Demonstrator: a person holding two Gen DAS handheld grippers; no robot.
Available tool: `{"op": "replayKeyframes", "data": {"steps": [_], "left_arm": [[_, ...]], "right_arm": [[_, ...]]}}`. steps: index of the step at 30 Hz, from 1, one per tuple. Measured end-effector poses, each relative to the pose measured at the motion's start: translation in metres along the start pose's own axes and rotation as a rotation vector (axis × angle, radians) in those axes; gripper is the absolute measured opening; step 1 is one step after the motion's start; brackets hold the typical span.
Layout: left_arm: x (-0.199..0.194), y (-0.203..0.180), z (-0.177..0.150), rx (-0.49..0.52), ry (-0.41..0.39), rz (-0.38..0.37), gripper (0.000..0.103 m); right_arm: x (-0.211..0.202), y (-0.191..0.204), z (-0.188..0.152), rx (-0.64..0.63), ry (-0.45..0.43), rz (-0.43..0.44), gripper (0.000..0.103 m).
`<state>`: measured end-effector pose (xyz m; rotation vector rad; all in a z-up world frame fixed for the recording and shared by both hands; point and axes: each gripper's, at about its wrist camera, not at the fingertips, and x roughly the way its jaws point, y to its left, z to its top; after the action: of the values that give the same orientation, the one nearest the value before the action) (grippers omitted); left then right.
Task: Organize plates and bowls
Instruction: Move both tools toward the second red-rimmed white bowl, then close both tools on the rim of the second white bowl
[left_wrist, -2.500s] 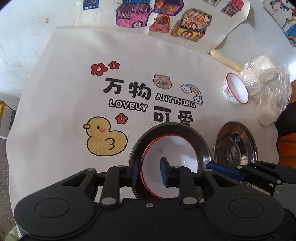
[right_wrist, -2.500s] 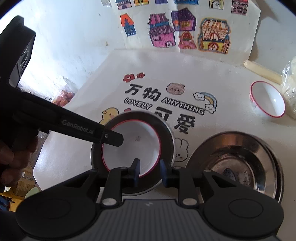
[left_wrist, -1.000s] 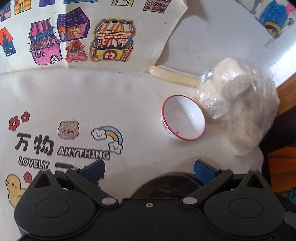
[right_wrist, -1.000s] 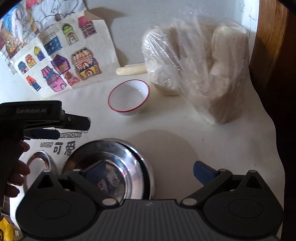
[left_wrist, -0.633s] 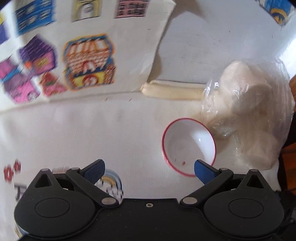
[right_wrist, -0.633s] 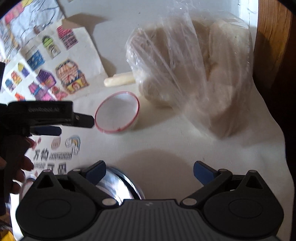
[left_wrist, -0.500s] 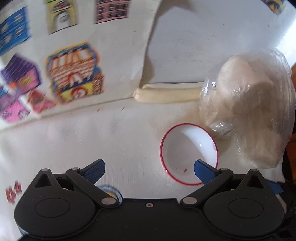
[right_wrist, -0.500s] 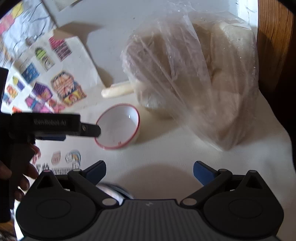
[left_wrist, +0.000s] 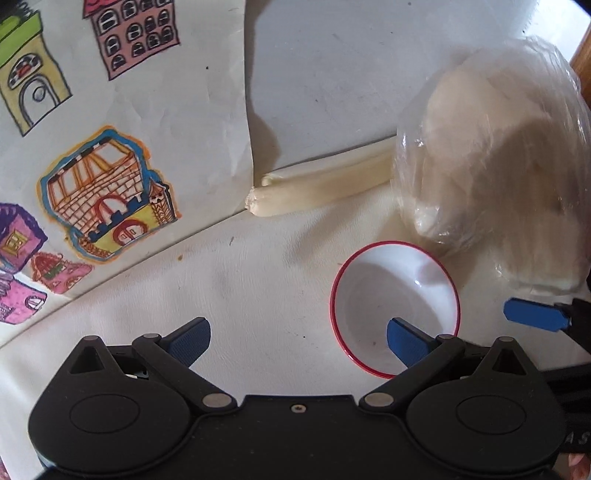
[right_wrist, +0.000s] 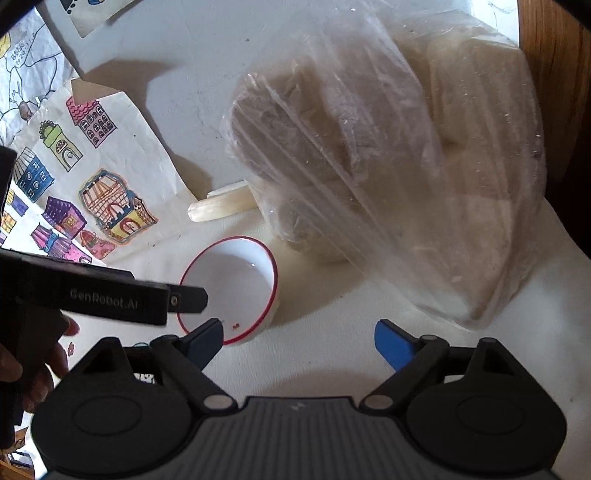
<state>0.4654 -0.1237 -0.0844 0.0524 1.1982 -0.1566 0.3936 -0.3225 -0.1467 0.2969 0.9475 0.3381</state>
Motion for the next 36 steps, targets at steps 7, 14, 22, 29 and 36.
{"op": "replayKeyframes", "data": {"steps": [7,14,22,29,36], "left_arm": [[0.005,0.003,0.004,-0.005,-0.009,-0.022,0.085],[0.008,0.009,0.007,-0.066,0.026,-0.114,0.051],[0.014,0.006,0.0,-0.096,0.04,-0.176,0.013],[0.015,-0.001,-0.008,-0.102,0.037,-0.198,0.01],[0.009,0.0,-0.022,-0.116,0.022,-0.208,0.009]], "right_arm": [[0.007,0.004,0.003,0.01,0.003,0.006,0.077],[0.012,0.003,0.006,0.02,0.013,0.019,0.062],[0.017,0.008,0.01,0.006,0.028,0.052,0.042],[0.02,0.012,0.008,-0.034,0.064,0.081,0.026],[0.013,0.015,0.003,-0.069,0.068,0.069,0.021]]}}
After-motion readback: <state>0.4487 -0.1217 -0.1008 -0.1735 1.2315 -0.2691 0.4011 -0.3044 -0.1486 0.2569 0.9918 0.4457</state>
